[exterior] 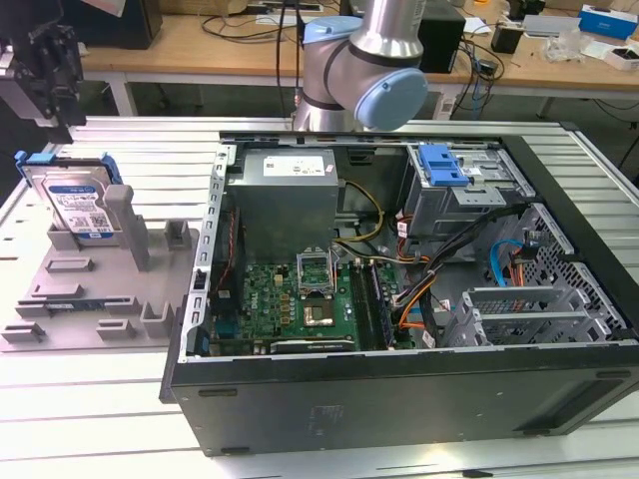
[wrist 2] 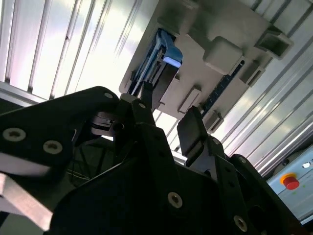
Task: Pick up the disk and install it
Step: 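Pick up the disk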
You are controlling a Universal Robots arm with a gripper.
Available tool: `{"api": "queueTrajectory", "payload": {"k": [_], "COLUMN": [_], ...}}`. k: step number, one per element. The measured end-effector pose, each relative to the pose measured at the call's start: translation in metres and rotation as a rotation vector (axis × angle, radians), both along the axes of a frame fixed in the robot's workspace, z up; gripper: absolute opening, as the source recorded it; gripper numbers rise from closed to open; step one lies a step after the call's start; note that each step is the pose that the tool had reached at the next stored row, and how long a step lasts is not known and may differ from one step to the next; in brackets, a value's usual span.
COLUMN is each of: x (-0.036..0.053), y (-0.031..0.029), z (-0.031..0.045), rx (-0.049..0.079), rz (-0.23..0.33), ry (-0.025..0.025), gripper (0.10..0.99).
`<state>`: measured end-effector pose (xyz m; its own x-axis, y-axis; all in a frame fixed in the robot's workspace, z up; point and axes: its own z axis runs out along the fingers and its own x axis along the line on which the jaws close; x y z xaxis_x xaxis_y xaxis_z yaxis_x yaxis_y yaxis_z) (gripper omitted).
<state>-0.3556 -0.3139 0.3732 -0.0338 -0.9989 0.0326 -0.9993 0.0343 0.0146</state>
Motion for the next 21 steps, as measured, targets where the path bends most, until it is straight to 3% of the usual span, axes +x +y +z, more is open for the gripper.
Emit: {"api": "queueTrajectory", "payload": {"k": [4, 21], "x": [-0.0178, -0.0382], "y": [0.0009, 0.0067], "z": [-0.0026, -0.0171], "rx": [0.000, 0.000], "rz": [0.010, 0.081], "ry": [-0.0002, -0.0001], "gripper": [0.482, 0.482]}}
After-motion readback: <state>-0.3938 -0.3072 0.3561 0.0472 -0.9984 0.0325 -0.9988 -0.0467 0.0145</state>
